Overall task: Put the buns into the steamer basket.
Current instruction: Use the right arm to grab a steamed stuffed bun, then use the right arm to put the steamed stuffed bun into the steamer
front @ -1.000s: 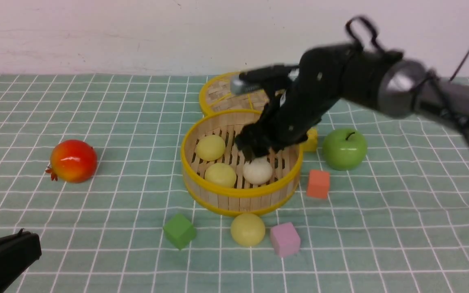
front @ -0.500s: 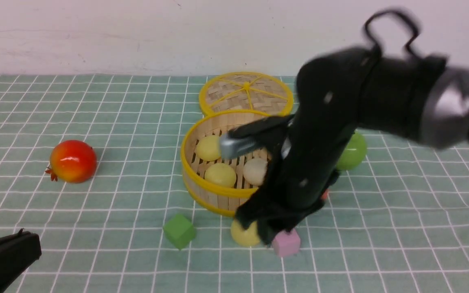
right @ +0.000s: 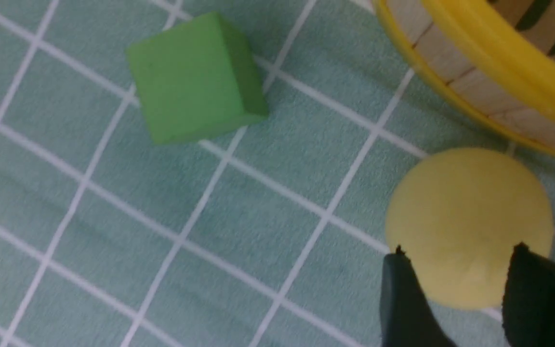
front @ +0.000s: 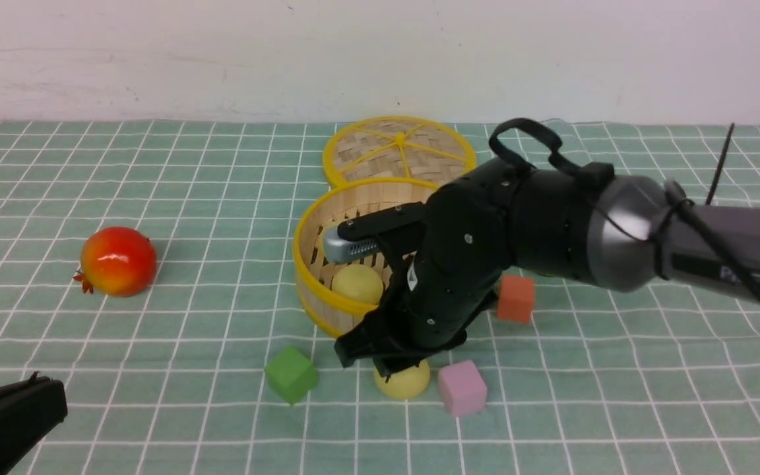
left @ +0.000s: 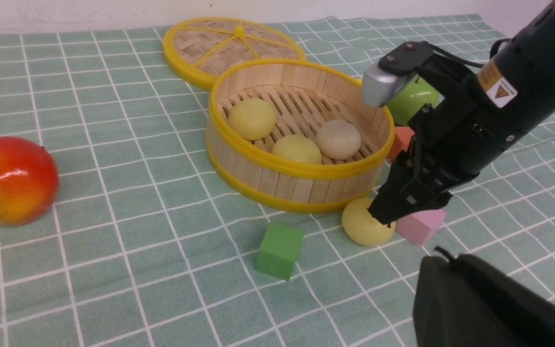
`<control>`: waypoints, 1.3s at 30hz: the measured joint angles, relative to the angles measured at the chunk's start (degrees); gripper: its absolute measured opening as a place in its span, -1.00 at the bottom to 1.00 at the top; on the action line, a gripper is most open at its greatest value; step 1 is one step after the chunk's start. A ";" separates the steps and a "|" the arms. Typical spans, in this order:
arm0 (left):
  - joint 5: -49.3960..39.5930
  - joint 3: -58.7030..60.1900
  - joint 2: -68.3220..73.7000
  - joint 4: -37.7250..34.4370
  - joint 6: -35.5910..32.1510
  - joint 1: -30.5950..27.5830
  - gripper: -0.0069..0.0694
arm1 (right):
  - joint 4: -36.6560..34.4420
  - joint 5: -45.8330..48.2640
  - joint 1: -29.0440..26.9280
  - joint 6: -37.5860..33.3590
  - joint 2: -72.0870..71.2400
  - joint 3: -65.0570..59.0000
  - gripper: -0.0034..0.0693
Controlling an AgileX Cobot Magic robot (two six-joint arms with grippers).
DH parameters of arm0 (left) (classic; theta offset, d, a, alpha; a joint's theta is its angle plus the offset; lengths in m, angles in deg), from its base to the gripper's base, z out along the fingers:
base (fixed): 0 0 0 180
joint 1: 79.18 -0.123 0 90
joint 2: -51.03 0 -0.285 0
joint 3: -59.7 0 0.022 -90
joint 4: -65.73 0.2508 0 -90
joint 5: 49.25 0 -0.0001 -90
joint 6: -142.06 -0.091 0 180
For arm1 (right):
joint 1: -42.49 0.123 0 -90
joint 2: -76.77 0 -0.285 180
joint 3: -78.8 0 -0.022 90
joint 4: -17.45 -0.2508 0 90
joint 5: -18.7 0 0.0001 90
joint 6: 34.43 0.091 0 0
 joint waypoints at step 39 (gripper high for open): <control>-0.26 0.00 0.00 -0.24 0.00 0.00 -0.80 | 0.84 4.43 -1.06 -5.63 -0.38 -0.05 -0.90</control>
